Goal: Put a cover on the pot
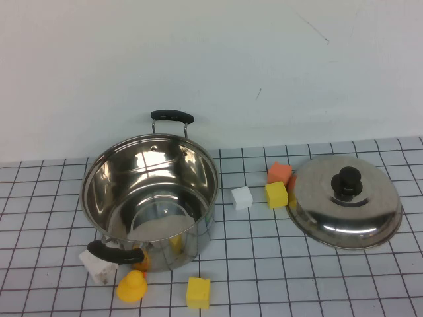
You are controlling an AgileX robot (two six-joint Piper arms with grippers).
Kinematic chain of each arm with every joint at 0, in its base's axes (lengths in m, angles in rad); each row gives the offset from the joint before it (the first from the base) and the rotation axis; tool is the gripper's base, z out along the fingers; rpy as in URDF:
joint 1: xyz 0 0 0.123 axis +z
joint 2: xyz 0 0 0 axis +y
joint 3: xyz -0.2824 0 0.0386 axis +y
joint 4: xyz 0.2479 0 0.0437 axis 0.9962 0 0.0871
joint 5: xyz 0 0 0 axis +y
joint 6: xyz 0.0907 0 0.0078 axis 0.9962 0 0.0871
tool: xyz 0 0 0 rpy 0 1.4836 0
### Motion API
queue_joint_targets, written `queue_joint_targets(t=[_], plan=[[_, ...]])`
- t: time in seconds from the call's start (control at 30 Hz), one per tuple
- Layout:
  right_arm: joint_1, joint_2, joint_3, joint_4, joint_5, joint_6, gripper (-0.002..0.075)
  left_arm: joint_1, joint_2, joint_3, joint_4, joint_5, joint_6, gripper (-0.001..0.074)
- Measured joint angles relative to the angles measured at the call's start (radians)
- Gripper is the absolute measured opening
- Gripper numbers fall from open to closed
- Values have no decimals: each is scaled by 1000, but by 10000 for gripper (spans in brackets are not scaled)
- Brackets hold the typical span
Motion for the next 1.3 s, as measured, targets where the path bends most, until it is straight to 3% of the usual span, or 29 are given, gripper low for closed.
queue_joint_targets(t=[0.8,0.97,1.13,1.3], plan=[[0,0,0,39,0,3,92,0,0,0,0,0,0,-3],[0,0,2,366,-7,3,92,0,0,0,0,0,0,-3],[0,0,8,943,-17,7,92,0,0,0,0,0,3,-3],[0,0,8,1082,-81,-71,92,0,0,0,0,0,3,-3]])
